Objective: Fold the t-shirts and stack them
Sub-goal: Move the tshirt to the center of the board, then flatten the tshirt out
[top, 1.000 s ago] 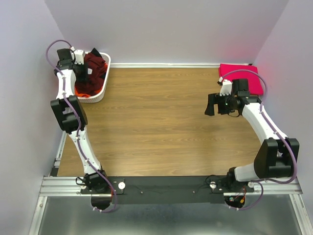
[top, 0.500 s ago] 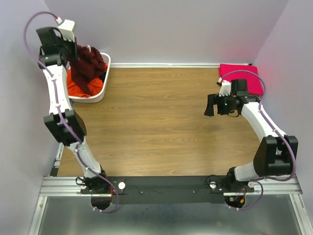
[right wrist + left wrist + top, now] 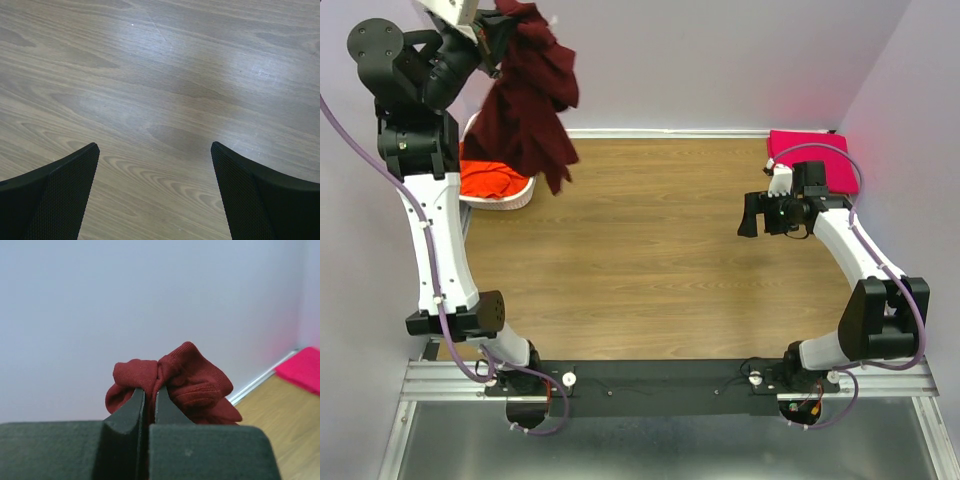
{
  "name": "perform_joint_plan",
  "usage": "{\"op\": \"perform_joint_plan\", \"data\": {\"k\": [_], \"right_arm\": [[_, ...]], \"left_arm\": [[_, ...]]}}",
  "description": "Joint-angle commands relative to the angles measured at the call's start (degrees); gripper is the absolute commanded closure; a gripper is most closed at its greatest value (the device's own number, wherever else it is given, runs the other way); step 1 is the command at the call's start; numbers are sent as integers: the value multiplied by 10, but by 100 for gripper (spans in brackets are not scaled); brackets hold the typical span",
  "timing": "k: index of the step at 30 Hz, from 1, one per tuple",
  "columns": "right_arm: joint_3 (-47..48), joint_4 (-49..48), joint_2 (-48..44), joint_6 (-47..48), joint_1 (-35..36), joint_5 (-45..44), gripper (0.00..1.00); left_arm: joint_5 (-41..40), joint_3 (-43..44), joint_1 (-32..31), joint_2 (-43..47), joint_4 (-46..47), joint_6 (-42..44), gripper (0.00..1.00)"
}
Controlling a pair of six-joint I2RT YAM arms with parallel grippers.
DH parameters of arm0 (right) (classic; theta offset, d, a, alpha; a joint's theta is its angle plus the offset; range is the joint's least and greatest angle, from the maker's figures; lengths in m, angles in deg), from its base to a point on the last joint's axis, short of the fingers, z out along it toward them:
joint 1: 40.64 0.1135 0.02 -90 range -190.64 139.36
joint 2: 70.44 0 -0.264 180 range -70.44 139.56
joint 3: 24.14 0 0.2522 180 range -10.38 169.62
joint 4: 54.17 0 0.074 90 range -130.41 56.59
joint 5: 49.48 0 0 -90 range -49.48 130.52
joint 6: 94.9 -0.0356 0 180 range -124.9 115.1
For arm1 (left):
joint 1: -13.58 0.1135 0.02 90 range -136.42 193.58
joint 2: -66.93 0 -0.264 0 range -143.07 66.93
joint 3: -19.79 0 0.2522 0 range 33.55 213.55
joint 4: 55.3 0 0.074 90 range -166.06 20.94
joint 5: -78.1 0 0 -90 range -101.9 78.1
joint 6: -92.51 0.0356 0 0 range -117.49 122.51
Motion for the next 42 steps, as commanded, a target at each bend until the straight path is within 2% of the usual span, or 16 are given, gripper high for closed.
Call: {"op": "perform_joint_plan", "data": {"k": [1,7,10,12,13,14,15,17,21,23,25,26,27,30,34,42], "right_arm": [[11,8,-1,-6,0,3,0],[11,9,-2,-7,0,0,0],[12,8,-2,-6,0,-6,0],[13,9,-1,-6,-1,-7,0],[13,9,-3,-5,0,-7,0],[12,10,-5,-4,-1,-6,0],[10,10,-7,-2,0,-5,0],[5,10,-11,-1,-1,6,0],[4,12,-5,6,-1,24,0],[8,13,4,10,0,37,0],[15,16,22,14,0,47,0],[19,17,28,16,0,55,0],[28,17,47,19,1,59,0],[56,17,91,24,3,67,0],[116,12,164,24,9,64,0],[246,-5,309,-9,31,67,2]], "left_arm": [[46,1,-37,17,55,-51,100],[75,-78,-92,63,75,-72,100],[119,-220,-115,97,81,-83,100],[143,-286,-117,109,71,-78,61],[138,-346,-113,122,67,-76,22],[113,-375,-109,127,65,-73,7],[102,-403,-102,133,66,-73,3],[95,-462,-62,141,74,-74,3],[65,-486,-39,135,37,-23,3],[64,-492,-39,124,6,46,3],[79,-501,-40,114,-49,93,3],[93,-507,-41,100,-76,156,3],[94,-515,-46,95,-120,180,3],[74,-563,-74,86,-189,277,3],[19,-686,-144,129,-161,314,3],[-82,-773,-228,125,-73,302,3]]}}
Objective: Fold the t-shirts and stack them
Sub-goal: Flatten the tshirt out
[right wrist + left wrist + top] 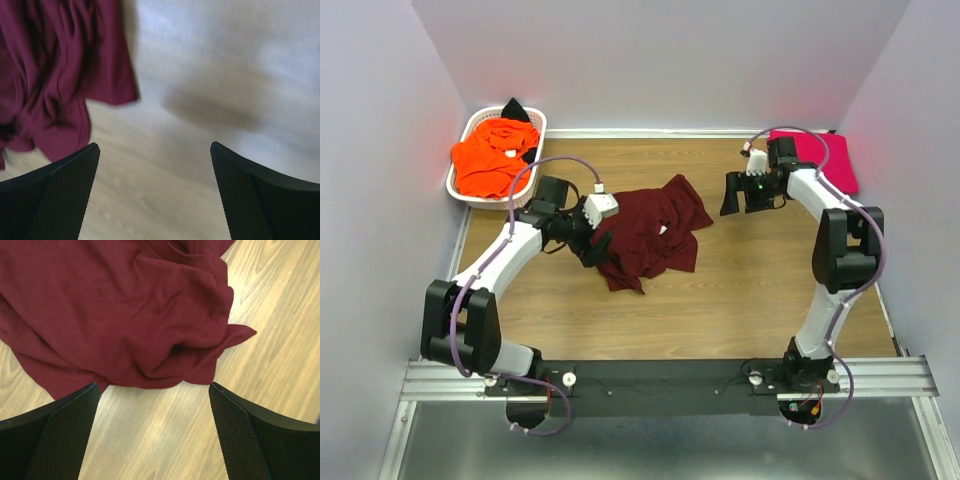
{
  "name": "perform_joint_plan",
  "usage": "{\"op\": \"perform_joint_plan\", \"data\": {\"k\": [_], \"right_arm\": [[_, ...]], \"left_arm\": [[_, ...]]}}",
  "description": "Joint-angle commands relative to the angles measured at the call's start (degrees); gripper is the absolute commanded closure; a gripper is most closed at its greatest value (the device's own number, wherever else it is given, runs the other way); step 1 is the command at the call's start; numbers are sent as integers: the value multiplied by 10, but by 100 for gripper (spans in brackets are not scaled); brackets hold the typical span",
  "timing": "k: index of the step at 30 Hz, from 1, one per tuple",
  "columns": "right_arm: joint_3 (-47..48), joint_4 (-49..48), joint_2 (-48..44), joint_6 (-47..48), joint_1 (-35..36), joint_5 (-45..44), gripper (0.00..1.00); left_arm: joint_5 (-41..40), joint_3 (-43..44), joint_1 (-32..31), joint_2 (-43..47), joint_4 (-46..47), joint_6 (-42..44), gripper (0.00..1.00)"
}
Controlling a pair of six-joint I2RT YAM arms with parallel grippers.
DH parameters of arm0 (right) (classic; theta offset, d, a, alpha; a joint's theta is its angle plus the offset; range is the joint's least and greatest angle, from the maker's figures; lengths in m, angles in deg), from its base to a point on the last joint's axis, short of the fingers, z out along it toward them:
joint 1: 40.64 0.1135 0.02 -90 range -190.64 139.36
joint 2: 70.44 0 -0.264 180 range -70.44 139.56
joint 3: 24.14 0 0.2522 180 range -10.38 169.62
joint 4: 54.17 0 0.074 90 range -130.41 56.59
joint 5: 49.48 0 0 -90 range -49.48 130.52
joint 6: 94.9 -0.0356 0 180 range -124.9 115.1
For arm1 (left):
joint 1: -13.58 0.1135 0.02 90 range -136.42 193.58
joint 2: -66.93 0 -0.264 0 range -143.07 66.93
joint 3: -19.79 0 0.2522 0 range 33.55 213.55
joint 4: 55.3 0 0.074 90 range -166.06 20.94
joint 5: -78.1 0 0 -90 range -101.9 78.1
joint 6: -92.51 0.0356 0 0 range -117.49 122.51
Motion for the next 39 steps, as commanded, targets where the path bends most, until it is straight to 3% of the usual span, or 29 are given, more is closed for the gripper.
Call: {"op": "perform_joint_plan", "data": {"k": [1,7,14,16,17,22,24,30,33,34,35,36,37,39], "right_arm": [[59,-11,58,-22,23,15,2],[120,-18,135,-39,50,10,5],[140,-20,179,-46,73,5,19],[133,-20,186,-51,75,17,36],[129,-20,187,-53,75,17,37],[93,-16,160,-49,75,43,73],[70,-14,131,-48,71,43,99],[30,-11,24,-55,32,72,99],[15,-9,-22,-70,-13,96,99],[11,-9,-39,-72,-25,101,100],[6,-8,-67,-74,-49,105,100],[2,-3,-84,-78,-61,112,100],[0,-2,-97,-79,-86,116,99],[-1,5,-137,-84,-123,133,99]], "left_arm": [[-73,-21,-29,13,54,18,2],[-115,-35,-78,-4,82,4,3],[-145,-15,-130,-9,100,-2,3],[-164,-16,-154,-20,114,-2,3],[-164,-15,-154,-24,118,-2,3],[-199,-9,-215,-54,156,-2,3],[-216,0,-236,-80,168,-4,3],[-221,26,-257,-138,169,-14,9],[-212,38,-258,-130,161,-18,34],[-206,43,-258,-124,148,-18,57],[-197,52,-258,-101,141,-17,68],[-179,55,-258,-87,129,-15,93],[-168,57,-258,-71,123,-16,100],[-139,77,-258,-24,99,-25,100]]}}
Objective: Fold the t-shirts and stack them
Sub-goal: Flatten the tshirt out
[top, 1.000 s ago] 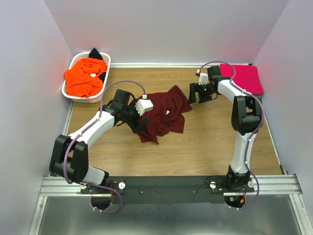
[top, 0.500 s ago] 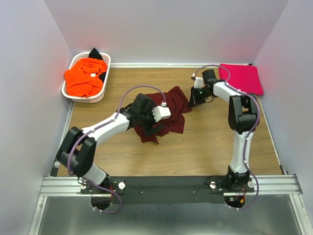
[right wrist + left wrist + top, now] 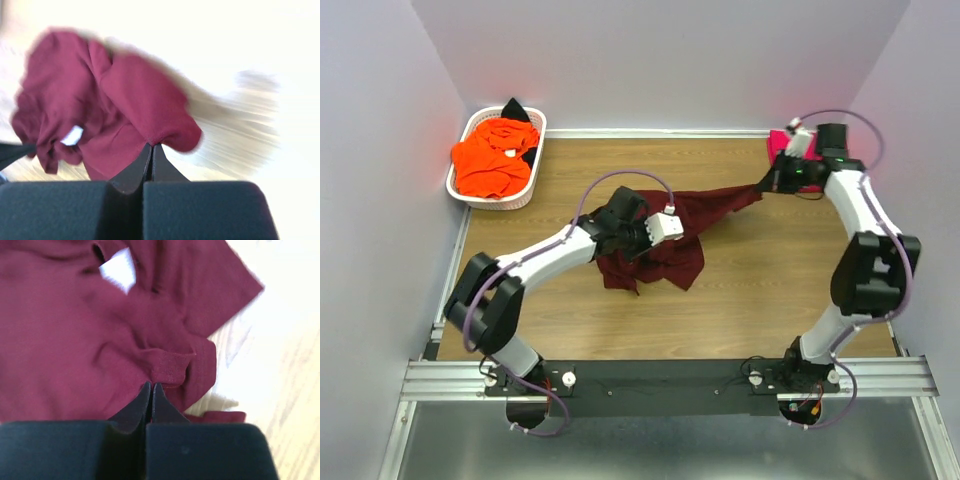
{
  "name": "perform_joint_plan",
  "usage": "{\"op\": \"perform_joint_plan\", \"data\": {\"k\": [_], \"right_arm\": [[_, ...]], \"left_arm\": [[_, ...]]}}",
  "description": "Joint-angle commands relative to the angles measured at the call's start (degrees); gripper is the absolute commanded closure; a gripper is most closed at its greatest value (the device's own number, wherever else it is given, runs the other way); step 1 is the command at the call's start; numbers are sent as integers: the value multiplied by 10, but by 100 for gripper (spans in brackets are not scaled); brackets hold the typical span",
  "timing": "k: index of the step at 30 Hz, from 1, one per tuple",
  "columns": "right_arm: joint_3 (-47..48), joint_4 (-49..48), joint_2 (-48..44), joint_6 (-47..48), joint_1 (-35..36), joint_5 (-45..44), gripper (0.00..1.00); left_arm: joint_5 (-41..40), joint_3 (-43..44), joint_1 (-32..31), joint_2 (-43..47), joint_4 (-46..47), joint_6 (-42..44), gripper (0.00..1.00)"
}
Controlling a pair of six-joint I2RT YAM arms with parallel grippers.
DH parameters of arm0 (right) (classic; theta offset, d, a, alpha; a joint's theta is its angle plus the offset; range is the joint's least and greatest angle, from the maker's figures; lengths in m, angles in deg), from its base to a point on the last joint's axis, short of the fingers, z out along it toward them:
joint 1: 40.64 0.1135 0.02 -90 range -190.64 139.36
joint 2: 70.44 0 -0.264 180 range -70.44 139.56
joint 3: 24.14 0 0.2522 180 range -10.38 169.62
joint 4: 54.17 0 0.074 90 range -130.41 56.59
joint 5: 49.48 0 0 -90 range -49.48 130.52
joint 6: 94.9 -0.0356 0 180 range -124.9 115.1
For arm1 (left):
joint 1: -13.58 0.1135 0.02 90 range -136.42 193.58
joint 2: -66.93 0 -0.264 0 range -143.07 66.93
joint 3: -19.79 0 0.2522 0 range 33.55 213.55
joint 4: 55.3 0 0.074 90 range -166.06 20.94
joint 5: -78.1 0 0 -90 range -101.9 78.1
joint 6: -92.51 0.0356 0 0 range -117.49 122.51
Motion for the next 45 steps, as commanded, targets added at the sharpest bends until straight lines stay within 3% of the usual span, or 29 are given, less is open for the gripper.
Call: {"op": "perform_joint_plan", "data": {"k": [1,4,8,11,15,19,22,24,26,27,28,29,32,33,34,37,41,45], "right_arm": [[-13,20,-77,-21,-73,50,100],[-2,21,-132,-37,-119,61,99],[54,19,-176,-58,-138,49,99],[132,10,-170,-83,-138,70,99],[219,7,-104,-126,-117,99,99],[228,0,-45,-113,-23,56,100],[207,-4,5,-89,114,6,99],[206,-9,61,-78,163,-26,100],[220,-7,100,-66,229,-50,99],[234,-5,131,-60,247,-71,99],[248,0,145,-48,280,-78,91],[263,25,169,-43,289,-77,55],[275,44,161,-33,290,-75,5],[264,47,149,-24,286,-97,0],[251,49,117,-14,282,-101,0],[172,75,66,12,251,-110,0],[53,118,-27,57,187,-129,0],[-46,148,-62,99,131,-168,9]], "left_arm": [[68,52,-2,100,-46,-16,100],[177,137,-1,142,-129,-28,100],[301,184,28,164,-182,-52,100],[403,217,122,187,-191,-80,100],[419,199,236,188,-241,-55,100],[416,114,329,173,-250,-36,100],[419,39,406,154,-214,-44,100],[409,9,458,149,-179,-81,100],[383,3,472,135,-165,-92,100],[326,4,473,130,-153,-105,100],[307,5,473,124,-152,-104,100],[261,11,473,114,-154,-101,98],[195,20,484,105,-146,-105,75],[164,24,488,106,-143,-107,68],[150,27,492,107,-136,-108,56],[140,40,492,113,-137,-87,34],[138,41,444,129,-147,-36,34],[134,33,366,127,-126,-44,35]]}}
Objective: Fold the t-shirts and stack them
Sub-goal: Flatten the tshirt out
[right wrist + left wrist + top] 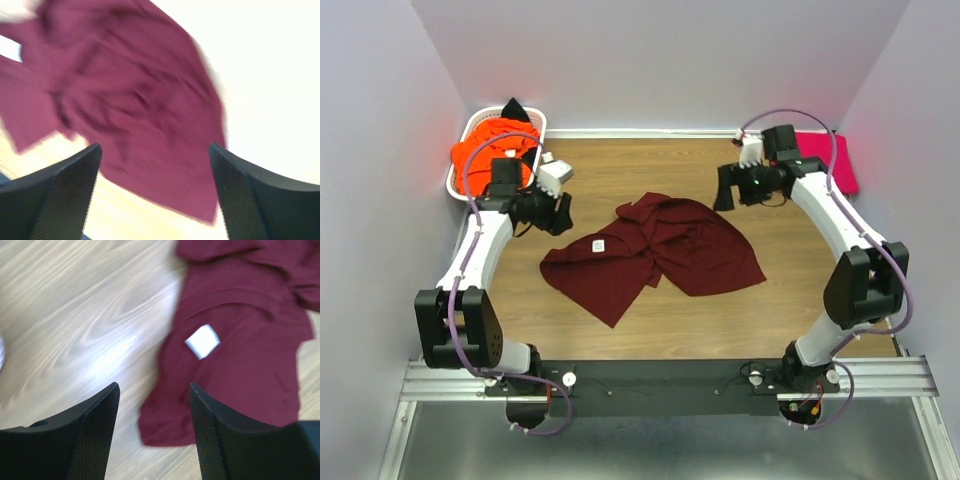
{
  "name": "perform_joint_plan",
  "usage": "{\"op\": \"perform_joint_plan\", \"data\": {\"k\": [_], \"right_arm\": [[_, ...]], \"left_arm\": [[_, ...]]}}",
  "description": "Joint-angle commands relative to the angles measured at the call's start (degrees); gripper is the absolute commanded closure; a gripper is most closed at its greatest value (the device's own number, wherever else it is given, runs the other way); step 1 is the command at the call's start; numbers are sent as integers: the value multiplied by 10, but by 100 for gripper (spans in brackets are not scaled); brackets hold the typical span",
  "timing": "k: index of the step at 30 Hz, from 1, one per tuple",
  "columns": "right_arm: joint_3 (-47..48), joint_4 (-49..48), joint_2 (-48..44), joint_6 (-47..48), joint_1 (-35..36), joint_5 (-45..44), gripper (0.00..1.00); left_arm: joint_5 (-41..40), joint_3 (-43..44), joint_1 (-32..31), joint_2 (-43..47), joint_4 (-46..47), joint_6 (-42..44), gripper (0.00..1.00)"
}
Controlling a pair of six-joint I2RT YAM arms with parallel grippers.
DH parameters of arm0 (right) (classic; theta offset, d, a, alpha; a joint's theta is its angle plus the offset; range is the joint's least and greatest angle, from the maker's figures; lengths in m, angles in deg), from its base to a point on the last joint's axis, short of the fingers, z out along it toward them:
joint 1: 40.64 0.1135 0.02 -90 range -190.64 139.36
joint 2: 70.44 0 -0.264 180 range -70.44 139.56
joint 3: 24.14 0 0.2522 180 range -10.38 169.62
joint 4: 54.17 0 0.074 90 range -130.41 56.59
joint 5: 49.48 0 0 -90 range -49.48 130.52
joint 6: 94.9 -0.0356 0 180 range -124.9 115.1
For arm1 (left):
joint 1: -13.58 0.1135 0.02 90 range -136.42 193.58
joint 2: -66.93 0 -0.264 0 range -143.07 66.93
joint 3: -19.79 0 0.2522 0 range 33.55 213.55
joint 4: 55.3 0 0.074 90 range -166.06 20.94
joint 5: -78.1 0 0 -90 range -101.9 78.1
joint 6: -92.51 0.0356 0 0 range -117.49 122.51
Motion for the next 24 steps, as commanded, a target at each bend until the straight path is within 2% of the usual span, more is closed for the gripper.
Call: {"op": "perform_joint_plan", "data": {"k": [1,3,7,12,17,24], "right_arm": [[-90,70,-17,71,-48,-57,11],[-121,89,-18,84,-69,-65,17],[-166,117,-19,123,-100,-77,24],[-213,107,-15,139,-103,-86,27],[-233,90,15,132,-103,-105,38],[-263,58,19,111,-102,-143,47]], "left_arm": [[-10,4,-56,9,26,1,35],[10,17,-66,-15,42,-36,36],[28,36,-83,-59,42,-66,36],[-14,17,-101,-95,35,-54,36],[-28,7,-102,-96,27,-38,37],[-40,-6,-102,-82,38,-32,37]]}}
